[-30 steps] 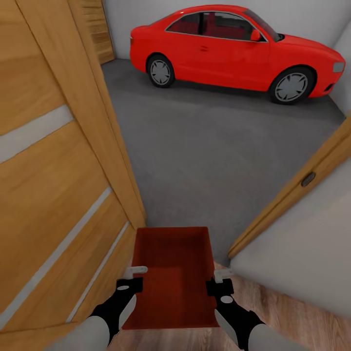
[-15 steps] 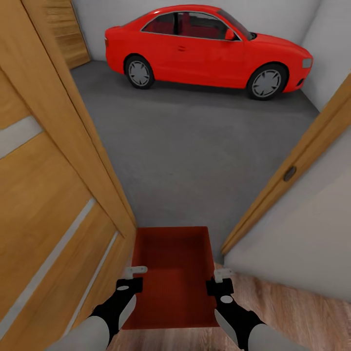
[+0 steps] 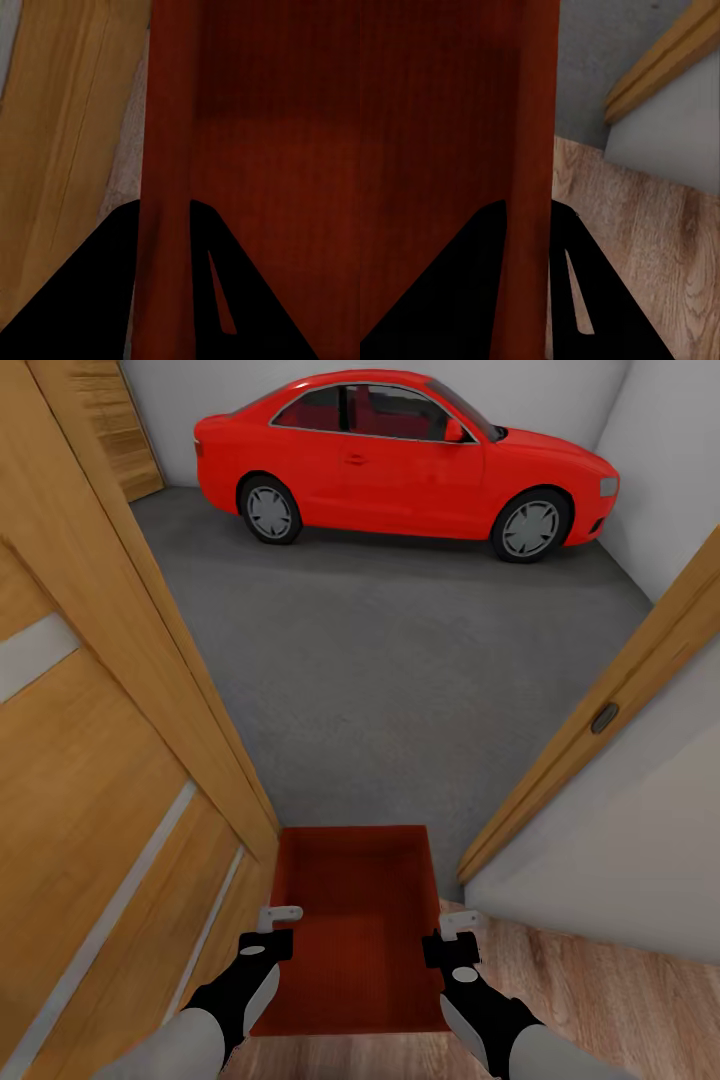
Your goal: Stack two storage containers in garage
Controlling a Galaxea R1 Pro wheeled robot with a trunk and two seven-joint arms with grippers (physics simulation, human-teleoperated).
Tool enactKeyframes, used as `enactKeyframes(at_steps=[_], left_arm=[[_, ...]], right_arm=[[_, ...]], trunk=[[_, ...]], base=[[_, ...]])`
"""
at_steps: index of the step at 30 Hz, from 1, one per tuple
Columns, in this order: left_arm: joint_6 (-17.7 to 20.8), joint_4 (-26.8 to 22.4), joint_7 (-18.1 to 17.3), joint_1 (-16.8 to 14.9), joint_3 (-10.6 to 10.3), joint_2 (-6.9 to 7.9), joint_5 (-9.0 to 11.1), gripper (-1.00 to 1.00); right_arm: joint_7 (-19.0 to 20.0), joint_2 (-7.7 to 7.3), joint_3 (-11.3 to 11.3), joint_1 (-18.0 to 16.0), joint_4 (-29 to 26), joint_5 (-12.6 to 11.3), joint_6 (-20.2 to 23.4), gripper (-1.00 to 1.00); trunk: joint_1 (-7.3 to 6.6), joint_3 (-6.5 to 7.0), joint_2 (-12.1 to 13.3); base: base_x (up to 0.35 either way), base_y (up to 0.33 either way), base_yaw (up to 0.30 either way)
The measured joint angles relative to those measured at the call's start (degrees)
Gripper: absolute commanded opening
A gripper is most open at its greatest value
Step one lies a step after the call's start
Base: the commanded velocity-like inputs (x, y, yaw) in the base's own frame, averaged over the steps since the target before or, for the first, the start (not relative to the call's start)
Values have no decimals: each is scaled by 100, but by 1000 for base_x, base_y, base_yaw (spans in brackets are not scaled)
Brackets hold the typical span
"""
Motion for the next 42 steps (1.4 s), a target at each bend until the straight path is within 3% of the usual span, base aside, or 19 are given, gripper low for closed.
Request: enactKeyframes(at_steps=[12,42], left_arm=[[-39,11,-15,0,3,6,16,-100],[-51,20,-2,0,1,0,21,-100]], right_arm=[[-9,4,-24,-3,-10,53,-1,-100],[-8,-1,-25,-2,-12,60,-1,-100]], trunk=[[1,0,0],[1,0,0]], base=[[72,169,-40],[0,1,-240]])
